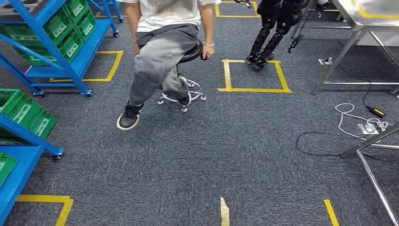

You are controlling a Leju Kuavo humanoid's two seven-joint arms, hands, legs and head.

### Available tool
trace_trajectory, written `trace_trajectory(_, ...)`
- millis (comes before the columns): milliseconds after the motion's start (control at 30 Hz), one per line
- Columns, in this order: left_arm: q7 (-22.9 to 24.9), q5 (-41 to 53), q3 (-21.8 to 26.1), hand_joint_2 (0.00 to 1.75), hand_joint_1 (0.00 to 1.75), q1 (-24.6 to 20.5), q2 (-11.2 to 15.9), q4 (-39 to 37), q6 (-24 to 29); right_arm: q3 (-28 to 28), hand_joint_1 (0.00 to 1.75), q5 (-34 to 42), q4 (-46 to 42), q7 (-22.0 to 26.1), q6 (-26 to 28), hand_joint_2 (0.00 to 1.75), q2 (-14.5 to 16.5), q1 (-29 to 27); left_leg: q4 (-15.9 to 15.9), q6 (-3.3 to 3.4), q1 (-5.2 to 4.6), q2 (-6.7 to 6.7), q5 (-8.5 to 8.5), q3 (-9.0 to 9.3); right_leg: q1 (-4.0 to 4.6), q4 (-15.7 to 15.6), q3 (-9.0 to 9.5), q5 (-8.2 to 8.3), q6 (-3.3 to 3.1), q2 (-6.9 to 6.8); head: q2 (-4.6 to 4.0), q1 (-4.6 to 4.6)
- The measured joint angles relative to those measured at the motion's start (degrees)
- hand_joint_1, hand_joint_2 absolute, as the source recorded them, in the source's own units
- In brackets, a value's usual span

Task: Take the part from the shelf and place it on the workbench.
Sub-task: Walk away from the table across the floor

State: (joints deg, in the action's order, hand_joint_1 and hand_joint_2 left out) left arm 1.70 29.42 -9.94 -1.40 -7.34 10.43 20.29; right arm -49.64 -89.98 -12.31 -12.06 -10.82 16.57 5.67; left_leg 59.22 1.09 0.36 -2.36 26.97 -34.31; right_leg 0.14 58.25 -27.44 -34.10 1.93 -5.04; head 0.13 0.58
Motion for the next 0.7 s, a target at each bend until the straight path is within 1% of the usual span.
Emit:
trace_trajectory(33, 0.0, 0.01, 0.0, 0.0, 0.0, -0.06, -0.02, 0.0, 0.04, 0.05, 0.0, 0.01, -0.02, 0.09, -0.01, 0.0, -0.02, 0.07, -0.11, 0.34, 0.11, 0.63, -0.06, 0.06, -0.07, 2.53, -1.2, -1.45, 0.15, 1.65, 0.0, -0.16)
trace_trajectory(67, 0.0, 0.01, 0.0, 0.0, 0.0, -0.14, -0.04, 0.0, 0.08, 0.11, 0.0, 0.01, -0.02, 0.23, -0.02, 0.0, -0.03, 0.2, -0.11, 0.61, 0.08, 1.23, -0.03, 0.06, -0.06, 6.22, -3.02, -3.19, 0.16, 3.22, 0.0, -0.36)
trace_trajectory(100, 0.0, 0.02, 0.0, 0.0, 0.0, -0.23, -0.06, 0.0, 0.1, 0.17, 0.0, 0.02, -0.02, 0.33, -0.03, 0.0, -0.03, 0.44, -0.1, 0.86, -0.01, 1.92, 0.01, 0.08, -0.03, 10.45, -5.22, -4.79, 0.12, 4.13, 0.0, -0.46)
trace_trajectory(133, 0.0, 0.02, 0.0, 0.0, 0.0, -0.29, -0.08, 0.0, 0.1, 0.21, 0.0, 0.02, -0.02, 0.4, -0.04, 0.0, -0.03, 0.67, -0.09, 1.0, -0.12, 2.7, 0.07, 0.18, 0.06, 13.82, -7.15, -5.53, 0.02, 4.54, 0.0, -0.5)
trace_trajectory(167, 0.0, 0.02, 0.0, 0.0, 0.0, -0.29, -0.08, 0.0, 0.1, 0.23, 0.0, 0.02, -0.02, 0.45, -0.07, 0.0, -0.03, 0.89, -0.08, 1.12, -0.24, 3.55, 0.14, 0.33, 0.15, 15.45, -8.37, -5.16, -0.16, 4.73, 0.0, -0.53)
trace_trajectory(200, 0.0, 0.03, 0.0, 0.0, 0.0, -0.28, -0.08, 0.0, 0.09, 0.25, 0.0, 0.02, -0.02, 0.45, -0.14, 0.0, -0.03, 1.02, -0.07, 1.19, -0.35, 4.5, 0.22, 0.53, 0.23, 14.81, -8.6, -3.56, -0.4, 4.94, 0.0, -0.55)
trace_trajectory(233, 0.0, 0.03, 0.0, 0.0, 0.0, -0.27, -0.09, 0.0, 0.07, 0.26, 0.0, 0.02, -0.02, 0.45, -0.23, 0.0, -0.03, 1.02, -0.07, 1.21, -0.41, 5.45, 0.29, 0.75, 0.29, 12.12, -7.92, -1.1, -0.69, 5.37, 0.0, -0.55)
trace_trajectory(267, 0.0, 0.02, 0.0, 0.0, 0.0, -0.26, -0.12, 0.0, 0.02, 0.26, 0.0, 0.02, -0.01, 0.45, -0.32, 0.0, -0.03, 0.96, -0.07, 1.21, -0.43, 6.38, 0.35, 0.89, 0.32, 8.33, -6.76, 1.45, -0.98, 6.41, 0.01, -0.56)
trace_trajectory(300, 0.0, 0.02, 0.0, 0.0, 0.0, -0.29, -0.15, 0.0, -0.04, 0.27, 0.0, 0.02, 0.01, 0.45, -0.39, 0.0, -0.02, 0.9, 0.02, 1.11, -0.49, 7.25, 0.39, 0.9, 0.26, 4.85, -5.66, 3.36, -1.23, 7.77, 0.01, -0.54)
trace_trajectory(333, 0.02, 0.02, 0.0, 0.0, 0.0, -0.32, -0.18, 0.0, -0.11, 0.29, 0.0, 0.01, 0.03, 0.43, -0.44, 0.0, 0.0, 0.87, 0.1, 0.95, -0.48, 7.99, 0.37, 0.75, 0.21, 2.14, -4.68, 4.22, -1.41, 8.91, 0.01, -0.57)
trace_trajectory(367, 0.03, 0.02, 0.0, 0.0, 0.0, -0.28, -0.2, 0.0, -0.16, 0.32, 0.0, 0.01, 0.05, 0.4, -0.48, 0.0, 0.03, 0.88, 0.1, 0.69, -0.4, 8.66, 0.27, 0.49, 0.19, 0.63, -4.02, 4.36, -1.54, 9.71, 0.01, -0.58)
trace_trajectory(400, 0.05, 0.03, 0.0, 0.0, 0.0, -0.22, -0.2, 0.0, -0.19, 0.36, 0.0, 0.01, 0.08, 0.36, -0.53, 0.0, 0.06, 0.93, 0.08, 0.38, -0.31, 9.23, 0.12, 0.26, 0.19, 0.1, -3.64, 4.12, -1.65, 9.78, 0.0, -0.61)
trace_trajectory(433, 0.08, 0.03, 0.0, 0.0, 0.0, -0.1, -0.19, -0.01, -0.21, 0.4, 0.0, 0.01, 0.08, 0.31, -0.59, 0.0, 0.11, 0.96, -0.05, 0.05, -0.25, 9.78, -0.03, 0.09, 0.15, -0.41, -3.23, 4.03, -1.8, 9.27, 0.0, -0.64)
trace_trajectory(467, 0.09, 0.04, 0.0, 0.0, 0.0, 0.0, -0.16, -0.01, -0.21, 0.47, 0.0, 0.01, 0.09, 0.24, -0.65, 0.0, 0.16, 0.96, 0.03, -0.26, -0.3, 9.42, 0.08, -0.02, 0.07, -0.74, -2.92, 4.22, -2.0, 8.65, 0.0, -0.61)
trace_trajectory(500, 0.11, 0.04, 0.0, 0.0, 0.0, 0.01, -0.13, -0.01, -0.21, 0.54, 0.0, 0.01, 0.09, 0.14, -0.67, 0.0, 0.22, 0.92, 0.71, -0.55, -0.42, 8.3, 0.62, -0.3, -0.07, -1.15, -2.61, 4.37, -2.23, 7.94, 0.0, -0.5)
trace_trajectory(533, 0.12, 0.04, 0.0, 0.0, 0.0, -0.04, -0.08, -0.01, -0.21, 0.61, 0.0, 0.0, 0.09, 0.04, -0.69, 0.0, 0.26, 0.83, 2.56, -0.89, -0.52, 6.75, 1.8, -1.11, -0.2, -1.55, -2.28, 4.48, -2.47, 7.02, 0.0, -0.37)
trace_trajectory(567, 0.13, 0.05, 0.0, 0.0, 0.0, -0.13, -0.04, -0.01, -0.21, 0.66, 0.0, -0.01, 0.09, -0.06, -0.7, 0.0, 0.27, 0.73, 5.54, -1.21, -0.48, 4.92, 3.43, -2.43, -0.23, -1.73, -2.02, 4.44, -2.64, 6.08, 0.0, -0.25)
trace_trajectory(600, 0.13, 0.06, 0.0, 0.0, 0.0, -0.2, -0.02, -0.02, -0.21, 0.69, 0.0, -0.01, 0.08, -0.13, -0.71, 0.0, 0.27, 0.66, 9.26, -1.56, -0.32, 3.81, 5.12, -4.17, -0.22, -1.78, -1.84, 4.31, -2.76, 5.15, 0.0, -0.16)
trace_trajectory(633, 0.13, 0.06, 0.0, 0.0, 0.0, -0.22, -0.01, -0.02, -0.21, 0.7, 0.0, -0.01, 0.08, -0.2, -0.72, 0.0, 0.26, 0.59, 12.76, -1.88, -0.09, 3.29, 6.37, -5.84, -0.21, -1.77, -1.7, 4.15, -2.8, 4.22, 0.0, -0.16)
trace_trajectory(667, 0.14, 0.06, 0.0, 0.0, 0.0, -0.16, 0.0, -0.02, -0.21, 0.71, 0.0, -0.01, 0.07, -0.26, -0.72, 0.0, 0.25, 0.56, 14.73, -2.14, 0.15, 3.03, 6.6, -6.77, -0.22, -1.77, -1.53, 3.95, -2.78, 3.37, 0.0, -0.15)
trace_trajectory(700, 0.15, 0.06, 0.0, 0.0, 0.0, -0.07, 0.03, -0.02, -0.21, 0.72, 0.0, -0.01, 0.07, -0.32, -0.72, 0.0, 0.25, 0.54, 14.78, -2.38, 0.38, 2.83, 5.82, -6.79, -0.26, -1.76, -1.32, 3.76, -2.7, 2.61, 0.0, -0.15)
